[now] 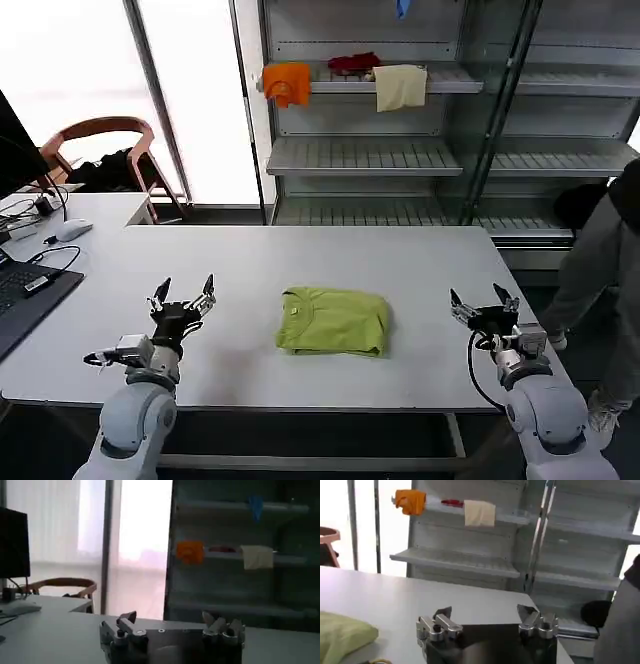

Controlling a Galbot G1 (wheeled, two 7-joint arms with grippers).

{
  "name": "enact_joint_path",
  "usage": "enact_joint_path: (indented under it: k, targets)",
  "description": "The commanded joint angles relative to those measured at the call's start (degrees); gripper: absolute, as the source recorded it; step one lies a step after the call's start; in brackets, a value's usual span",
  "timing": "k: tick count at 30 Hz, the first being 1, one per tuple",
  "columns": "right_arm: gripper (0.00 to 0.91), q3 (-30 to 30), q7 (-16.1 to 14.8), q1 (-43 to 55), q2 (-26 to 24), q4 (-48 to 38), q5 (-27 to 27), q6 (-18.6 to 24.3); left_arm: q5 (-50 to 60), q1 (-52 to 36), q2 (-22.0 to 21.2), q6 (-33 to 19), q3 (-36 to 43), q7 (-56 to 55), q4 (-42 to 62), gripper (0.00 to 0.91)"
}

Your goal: Fold and organize the clothes.

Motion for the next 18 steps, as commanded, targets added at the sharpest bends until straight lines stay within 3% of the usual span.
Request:
enact_joint_path:
  k: [1, 18]
  targets:
    - [0.907, 0.0, -1.1, 0.1, 0.1, 0.7, 0.2, -0.3, -0.5, 0.5, 0.3, 0.0, -0.1, -0.1, -1.1, 0.907]
    - [0.907, -0.7, -2.3, 0.1, 0.5, 0.5, -0.6, 0.2, -2.5, 1.1, 0.4, 1.6, -0.5, 0.1, -2.3, 0.907]
